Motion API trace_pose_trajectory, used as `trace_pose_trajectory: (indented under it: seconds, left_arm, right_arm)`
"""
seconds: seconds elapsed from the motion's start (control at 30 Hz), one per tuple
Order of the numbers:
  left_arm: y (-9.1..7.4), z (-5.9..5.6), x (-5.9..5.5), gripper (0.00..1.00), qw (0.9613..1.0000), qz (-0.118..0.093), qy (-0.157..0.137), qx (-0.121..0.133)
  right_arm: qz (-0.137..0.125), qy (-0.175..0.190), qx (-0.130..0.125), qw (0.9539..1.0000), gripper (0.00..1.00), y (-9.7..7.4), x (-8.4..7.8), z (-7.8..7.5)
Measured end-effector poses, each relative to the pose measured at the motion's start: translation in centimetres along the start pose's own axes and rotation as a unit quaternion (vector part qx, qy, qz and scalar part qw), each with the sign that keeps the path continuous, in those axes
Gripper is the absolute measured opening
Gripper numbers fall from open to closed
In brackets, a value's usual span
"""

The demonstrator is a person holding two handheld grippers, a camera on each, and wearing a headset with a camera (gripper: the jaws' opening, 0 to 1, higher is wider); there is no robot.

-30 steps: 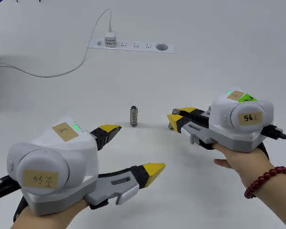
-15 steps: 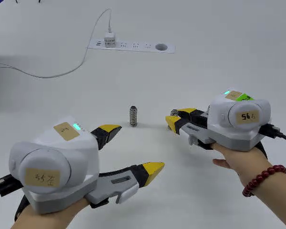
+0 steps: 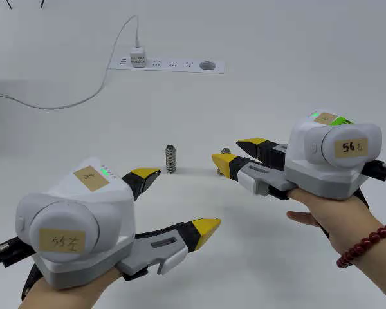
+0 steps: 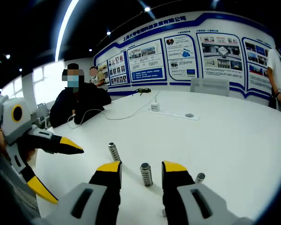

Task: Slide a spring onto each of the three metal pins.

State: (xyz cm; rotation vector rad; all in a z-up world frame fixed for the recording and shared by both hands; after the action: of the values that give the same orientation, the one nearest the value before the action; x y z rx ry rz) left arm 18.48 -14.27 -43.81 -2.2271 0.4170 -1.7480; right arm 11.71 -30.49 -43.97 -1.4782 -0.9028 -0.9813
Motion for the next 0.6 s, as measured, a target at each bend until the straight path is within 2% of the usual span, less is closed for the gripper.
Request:
trace_pose_trajectory:
  seconds: [0.23, 0.6]
  left_arm:
    - [1.4, -0.8, 0.3, 0.64, 0.9999, -0.002, 0.004, -0.012]
    - [5.1, -2.6, 0.3, 0.57, 0.9987, 0.01, 0.024, -0.044]
  right_arm:
    - [-0.007, 0.019, -0.012, 0.9997, 0.43, -1.8, 0.7, -0.7]
    - [-0.013, 0.02, -0.027, 0.9993, 0.47, -4.6, 1.1, -2.1]
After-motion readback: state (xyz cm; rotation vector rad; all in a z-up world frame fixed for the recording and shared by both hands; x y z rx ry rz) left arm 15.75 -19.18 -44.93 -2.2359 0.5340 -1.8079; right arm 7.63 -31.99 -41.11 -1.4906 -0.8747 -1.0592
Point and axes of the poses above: the centre of the closed fingertips' face, and the gripper's own axes: y roughly forward along the fingers, z roughly to its left, x roughly out of its top, the point moved 8 cm from there along -y, roughly backward along the fingers, and after that the axes turned 12 degrees about -y, right-handed, at the moved point
